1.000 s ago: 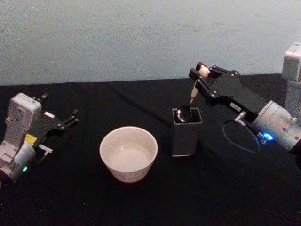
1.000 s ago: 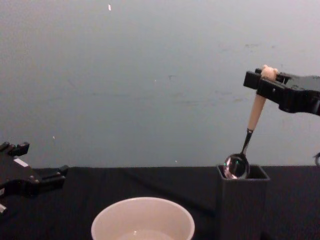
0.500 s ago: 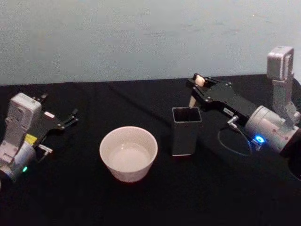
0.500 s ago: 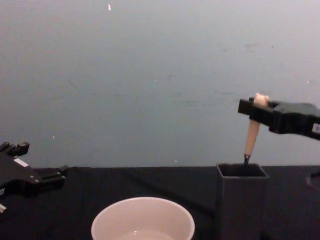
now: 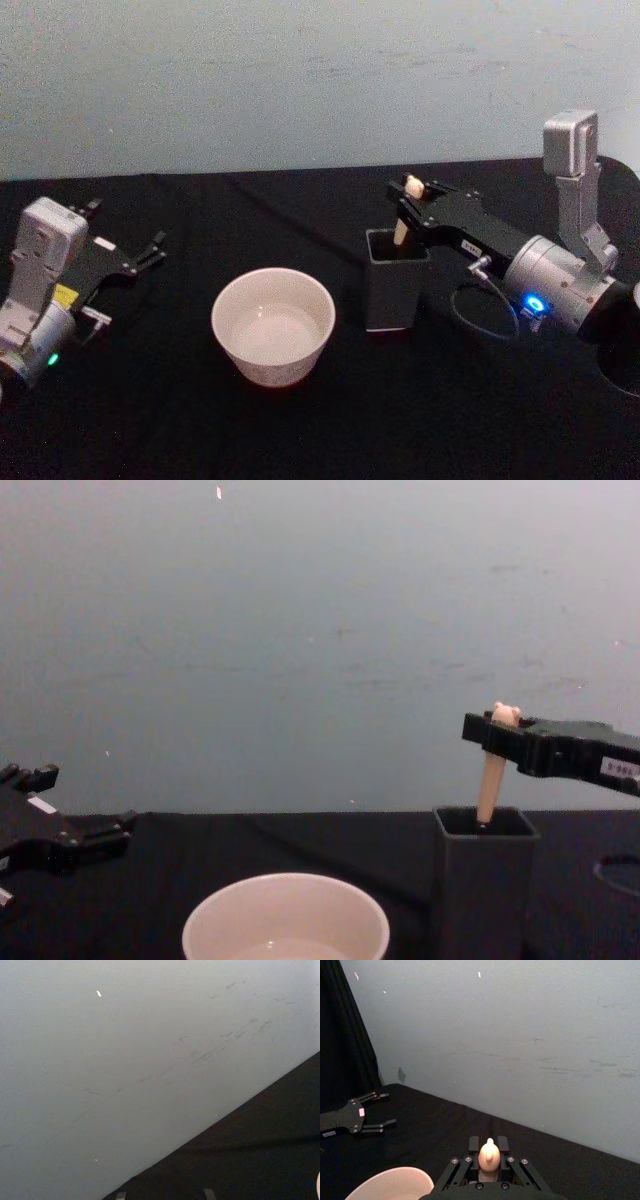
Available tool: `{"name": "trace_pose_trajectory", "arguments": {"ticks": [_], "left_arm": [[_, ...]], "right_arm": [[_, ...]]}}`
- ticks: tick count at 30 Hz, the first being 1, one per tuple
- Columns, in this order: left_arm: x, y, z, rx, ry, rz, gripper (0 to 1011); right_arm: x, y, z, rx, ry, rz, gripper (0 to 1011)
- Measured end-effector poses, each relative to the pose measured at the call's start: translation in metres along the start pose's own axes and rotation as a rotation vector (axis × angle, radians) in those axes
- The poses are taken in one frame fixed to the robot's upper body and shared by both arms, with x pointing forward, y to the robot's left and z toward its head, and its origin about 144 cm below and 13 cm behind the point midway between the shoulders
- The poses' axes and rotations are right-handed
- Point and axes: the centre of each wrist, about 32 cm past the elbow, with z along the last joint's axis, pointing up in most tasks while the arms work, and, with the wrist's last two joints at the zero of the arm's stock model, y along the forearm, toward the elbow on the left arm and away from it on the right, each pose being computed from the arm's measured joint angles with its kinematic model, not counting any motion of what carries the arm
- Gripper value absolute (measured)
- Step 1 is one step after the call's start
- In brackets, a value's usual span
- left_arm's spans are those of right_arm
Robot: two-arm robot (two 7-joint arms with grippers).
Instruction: Pick up the stirring spoon with one hand, stir inside the cup, then place it back in its original position.
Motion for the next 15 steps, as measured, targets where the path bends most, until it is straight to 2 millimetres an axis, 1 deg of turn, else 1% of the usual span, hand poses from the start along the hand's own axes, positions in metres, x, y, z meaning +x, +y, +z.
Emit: {"name": "trace_pose_trajectory", "arguments": {"ticks": [15], "left_arm": [[0.0, 0.0, 0.0, 0.0, 0.0, 0.0, 1002]], "right_arm": [[-0.0022, 0.0012, -0.0104, -0.035, 0.012, -0.025, 213]]}}
